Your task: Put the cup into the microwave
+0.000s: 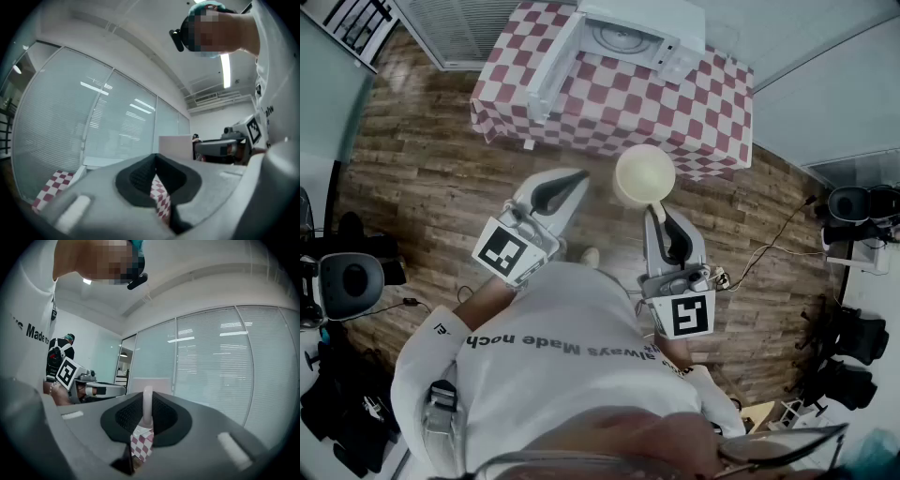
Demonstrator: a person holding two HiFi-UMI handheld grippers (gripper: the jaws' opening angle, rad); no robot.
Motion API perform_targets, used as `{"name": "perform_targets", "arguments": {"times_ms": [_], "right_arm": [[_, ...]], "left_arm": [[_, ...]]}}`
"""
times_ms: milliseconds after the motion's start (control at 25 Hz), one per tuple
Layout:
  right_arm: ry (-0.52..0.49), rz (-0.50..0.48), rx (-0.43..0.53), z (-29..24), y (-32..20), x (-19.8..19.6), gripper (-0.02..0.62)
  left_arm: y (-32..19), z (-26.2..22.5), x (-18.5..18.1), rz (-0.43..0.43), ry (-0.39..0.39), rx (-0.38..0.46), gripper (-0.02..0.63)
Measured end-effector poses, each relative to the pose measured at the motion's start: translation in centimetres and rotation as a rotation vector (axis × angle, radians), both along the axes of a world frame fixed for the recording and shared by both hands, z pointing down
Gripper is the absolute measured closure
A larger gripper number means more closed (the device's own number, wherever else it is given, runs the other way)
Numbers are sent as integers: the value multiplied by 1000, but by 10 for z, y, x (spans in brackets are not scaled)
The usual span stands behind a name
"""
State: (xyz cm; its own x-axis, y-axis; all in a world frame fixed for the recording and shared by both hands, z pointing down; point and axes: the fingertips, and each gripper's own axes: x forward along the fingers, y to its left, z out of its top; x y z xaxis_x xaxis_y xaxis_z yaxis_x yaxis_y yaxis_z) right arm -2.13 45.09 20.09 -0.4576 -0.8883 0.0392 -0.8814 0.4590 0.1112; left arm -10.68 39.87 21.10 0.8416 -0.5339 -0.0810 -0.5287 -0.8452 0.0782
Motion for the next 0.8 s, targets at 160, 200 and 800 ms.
{"name": "perform_targets", "arguments": {"times_ms": [160,200,800], "right_arm": [[0,4,0,-5,-7,-10,558],[10,3,-2,-3,-7,-13,558],[-13,24,-12,7,-13,-79,559]], "left_arm": [[-3,1,-10,9,7,-1,603],[-4,1,-13,10,7,-2,603],[-10,16,-72,59,2,-31,603]]}}
